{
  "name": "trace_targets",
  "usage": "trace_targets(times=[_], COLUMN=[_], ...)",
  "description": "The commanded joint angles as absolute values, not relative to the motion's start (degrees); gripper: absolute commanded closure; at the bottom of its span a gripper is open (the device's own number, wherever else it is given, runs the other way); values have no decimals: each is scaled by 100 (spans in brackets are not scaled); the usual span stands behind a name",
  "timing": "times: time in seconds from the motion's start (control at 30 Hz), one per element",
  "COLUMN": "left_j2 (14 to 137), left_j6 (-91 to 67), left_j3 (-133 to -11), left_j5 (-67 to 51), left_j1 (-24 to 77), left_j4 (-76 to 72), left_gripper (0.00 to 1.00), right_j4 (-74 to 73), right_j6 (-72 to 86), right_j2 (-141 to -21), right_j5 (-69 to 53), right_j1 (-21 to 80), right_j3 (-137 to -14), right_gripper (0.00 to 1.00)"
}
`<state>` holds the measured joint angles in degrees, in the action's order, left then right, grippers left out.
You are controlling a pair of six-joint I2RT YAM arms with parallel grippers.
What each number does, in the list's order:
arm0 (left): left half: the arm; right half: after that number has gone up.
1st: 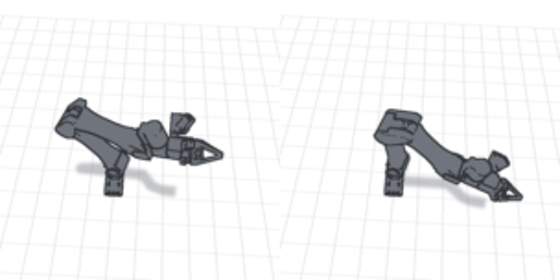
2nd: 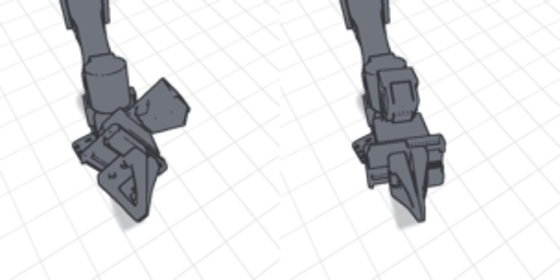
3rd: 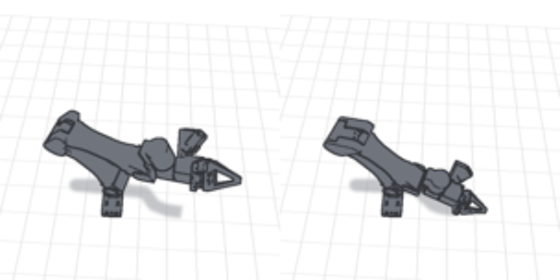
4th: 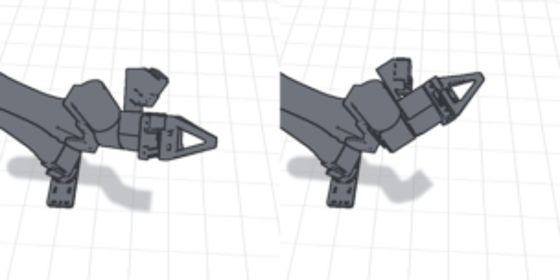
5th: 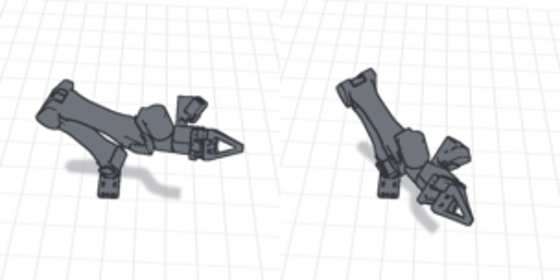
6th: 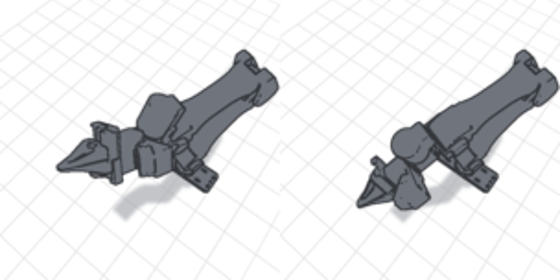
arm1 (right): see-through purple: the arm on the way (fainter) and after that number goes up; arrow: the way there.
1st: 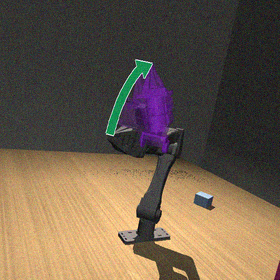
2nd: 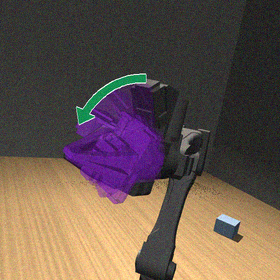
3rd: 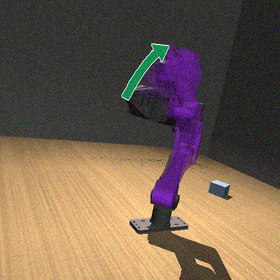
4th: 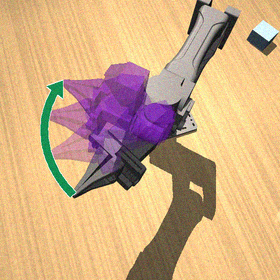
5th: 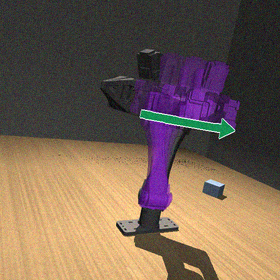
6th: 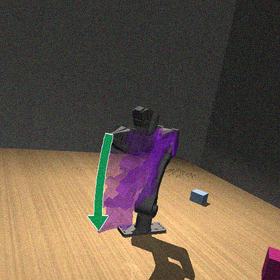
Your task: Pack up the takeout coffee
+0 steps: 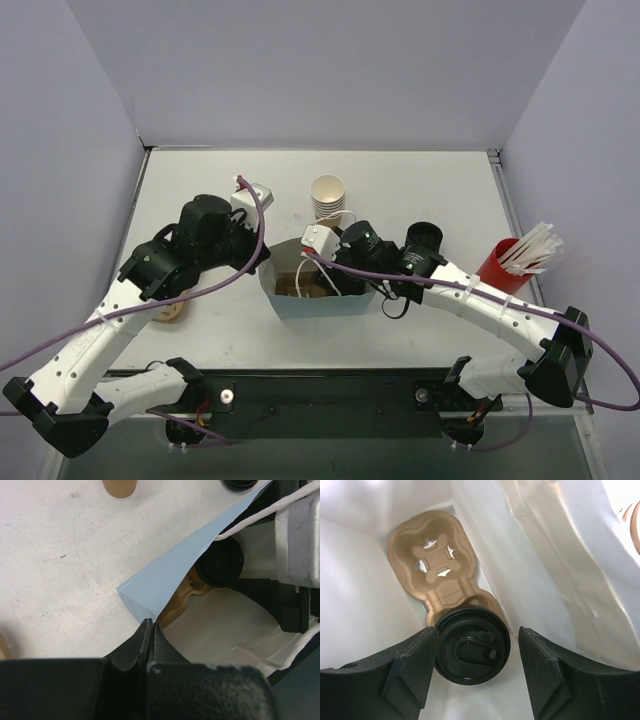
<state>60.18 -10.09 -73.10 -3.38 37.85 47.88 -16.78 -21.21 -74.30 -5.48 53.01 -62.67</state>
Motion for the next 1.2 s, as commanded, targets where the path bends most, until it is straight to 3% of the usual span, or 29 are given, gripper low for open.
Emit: trace_targets(times=[0.0, 0.33, 0.43, 0.67, 1.17], left_j2=[6064, 6275, 6328, 6425, 6574], left_j6=[-984, -914, -862, -809, -738], left_j3=[-7585, -7699, -7822, -8015, -8516], left_j5=[-325, -308, -264, -220, 140], left_j1=[3797, 3797, 3797, 3797, 3797], left_j4=[4764, 4755, 4772, 4755, 4676], left_gripper=[100, 99, 93, 68, 47], right_j4=[-1503, -1661, -1670, -1688, -1714], right_j6=[-1960, -1837, -1802, -1670, -1205], right_j2=[-7216, -7189, -7172, -7198, -7172], right_j5=[-650, -800, -800, -835, -1011], right_j1=[5194, 5054, 5045, 4896, 4544], right_j3=[-6346, -6425, -6486, -6776, -7462], right_gripper=[37, 43, 46, 50, 52])
